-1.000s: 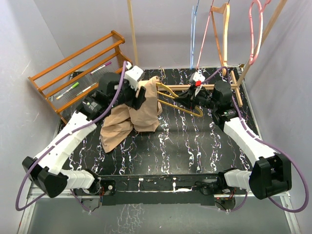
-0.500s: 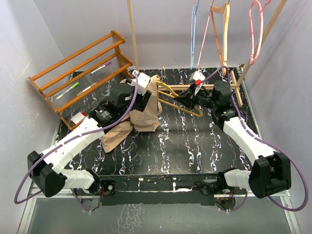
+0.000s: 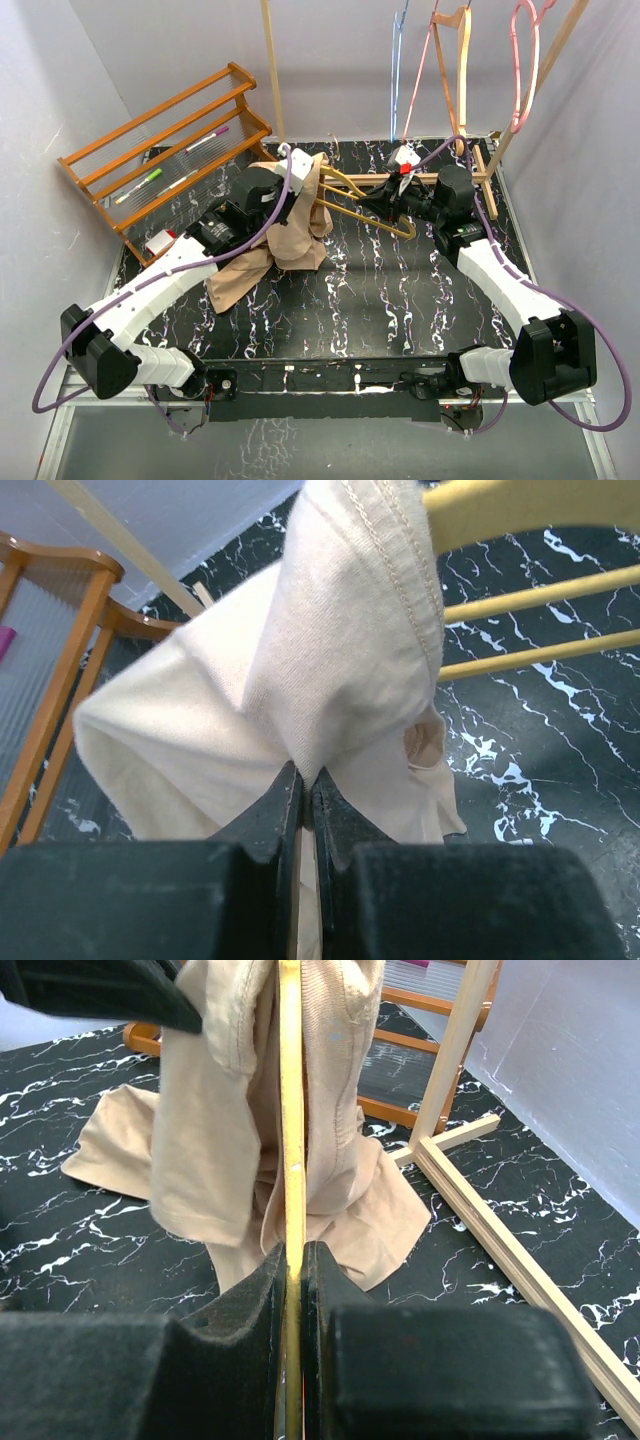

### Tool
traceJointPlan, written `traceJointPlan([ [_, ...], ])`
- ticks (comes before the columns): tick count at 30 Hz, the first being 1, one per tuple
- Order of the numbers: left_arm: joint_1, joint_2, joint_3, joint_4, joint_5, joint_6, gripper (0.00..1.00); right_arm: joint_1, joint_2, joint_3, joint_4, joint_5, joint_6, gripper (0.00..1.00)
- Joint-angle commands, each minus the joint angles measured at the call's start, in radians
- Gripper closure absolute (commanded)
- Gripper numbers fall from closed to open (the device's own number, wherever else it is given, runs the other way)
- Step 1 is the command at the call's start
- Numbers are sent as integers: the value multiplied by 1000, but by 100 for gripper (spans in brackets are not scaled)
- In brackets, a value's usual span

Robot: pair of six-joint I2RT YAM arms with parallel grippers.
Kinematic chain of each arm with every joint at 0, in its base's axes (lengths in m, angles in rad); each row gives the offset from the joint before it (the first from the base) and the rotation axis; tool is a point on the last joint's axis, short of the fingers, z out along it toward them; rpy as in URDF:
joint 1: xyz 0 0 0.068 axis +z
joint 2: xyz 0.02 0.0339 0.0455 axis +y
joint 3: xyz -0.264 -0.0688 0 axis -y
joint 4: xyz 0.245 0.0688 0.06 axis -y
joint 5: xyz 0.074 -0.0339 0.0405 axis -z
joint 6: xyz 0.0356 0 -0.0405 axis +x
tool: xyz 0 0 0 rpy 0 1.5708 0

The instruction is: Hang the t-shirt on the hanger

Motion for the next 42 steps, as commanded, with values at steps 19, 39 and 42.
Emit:
traceJointPlan([
  [19,94,-5,349,-353,163,290,100,1,-17,54,-52,-109,-104,92],
  [39,125,99,698,-618,743,85,100,1,-25,22,37,-81,-59,92],
  [42,164,118,771,-647,793,57,100,2,-40,4,41,-31,-62,92],
])
